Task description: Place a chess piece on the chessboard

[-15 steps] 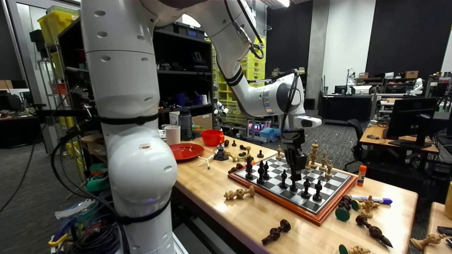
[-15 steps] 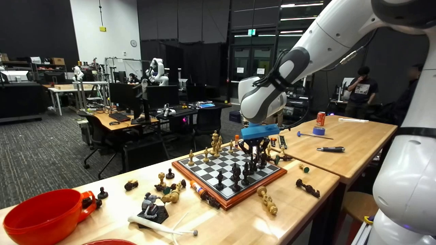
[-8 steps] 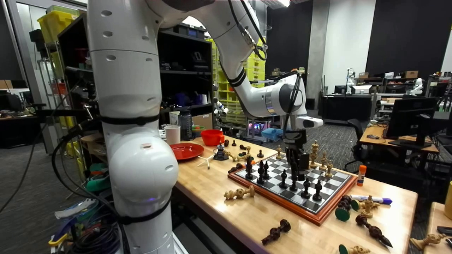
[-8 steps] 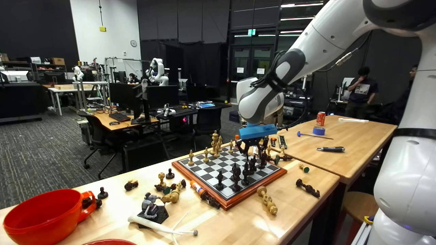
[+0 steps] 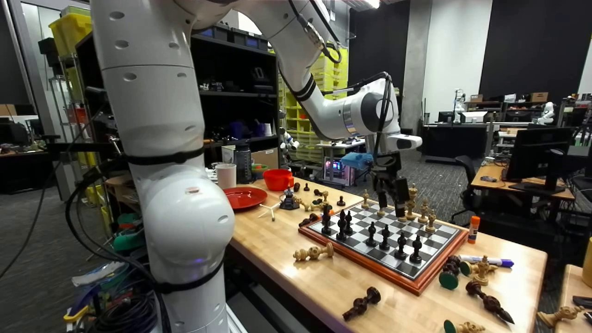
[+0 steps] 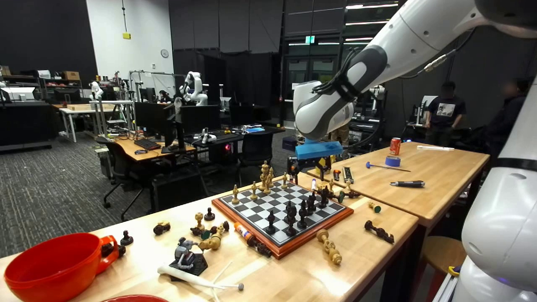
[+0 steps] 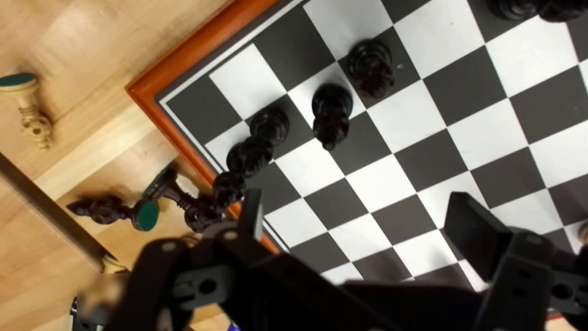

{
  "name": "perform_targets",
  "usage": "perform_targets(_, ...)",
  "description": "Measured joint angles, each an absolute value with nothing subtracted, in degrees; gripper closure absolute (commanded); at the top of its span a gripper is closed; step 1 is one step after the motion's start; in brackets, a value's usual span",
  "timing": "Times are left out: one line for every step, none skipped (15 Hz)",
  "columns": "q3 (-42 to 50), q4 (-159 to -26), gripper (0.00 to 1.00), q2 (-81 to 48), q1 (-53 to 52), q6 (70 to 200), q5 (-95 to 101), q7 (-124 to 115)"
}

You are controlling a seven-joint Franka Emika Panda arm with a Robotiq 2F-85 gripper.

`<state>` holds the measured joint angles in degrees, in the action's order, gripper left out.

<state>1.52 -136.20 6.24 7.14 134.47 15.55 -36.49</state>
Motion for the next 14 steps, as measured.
perform_targets(1.52,-136.59,0.0,7.86,7.02,134.27,14.74,-34.43)
perform_targets(1.53,-137.08,0.0,9.73,6.89,133.73,13.26,-31.25)
perform_targets(1.54,-137.66,0.0,11.72,6.8,132.98,11.46,-27.41)
perform_targets(1.61,-138.25,0.0,13.86,6.73,131.9,9.51,-23.12)
perform_targets(1.84,-138.8,0.0,16.0,6.56,130.52,7.73,-18.84)
perform_targets(2.13,-139.26,0.0,18.26,6.39,128.78,6.17,-14.62)
perform_targets(2.46,-139.6,0.0,20.49,6.23,126.88,5.03,-10.92)
perform_targets(2.84,-139.78,0.0,22.72,6.09,124.79,4.28,-7.61)
perform_targets(3.24,-139.8,0.0,25.05,5.97,122.29,3.93,-4.48)
perform_targets(3.61,-139.76,0.0,27.27,5.86,119.91,3.88,-1.82)
perform_targets(3.93,-139.59,0.0,29.26,5.81,117.66,3.88,0.37)
perform_targets(4.16,-139.41,0.0,30.91,5.8,116.02,3.88,1.81)
perform_targets(4.31,-139.42,0.0,32.07,5.79,115.23,3.88,2.53)
perform_targets(4.37,-139.45,0.0,32.71,5.77,114.81,3.88,2.93)
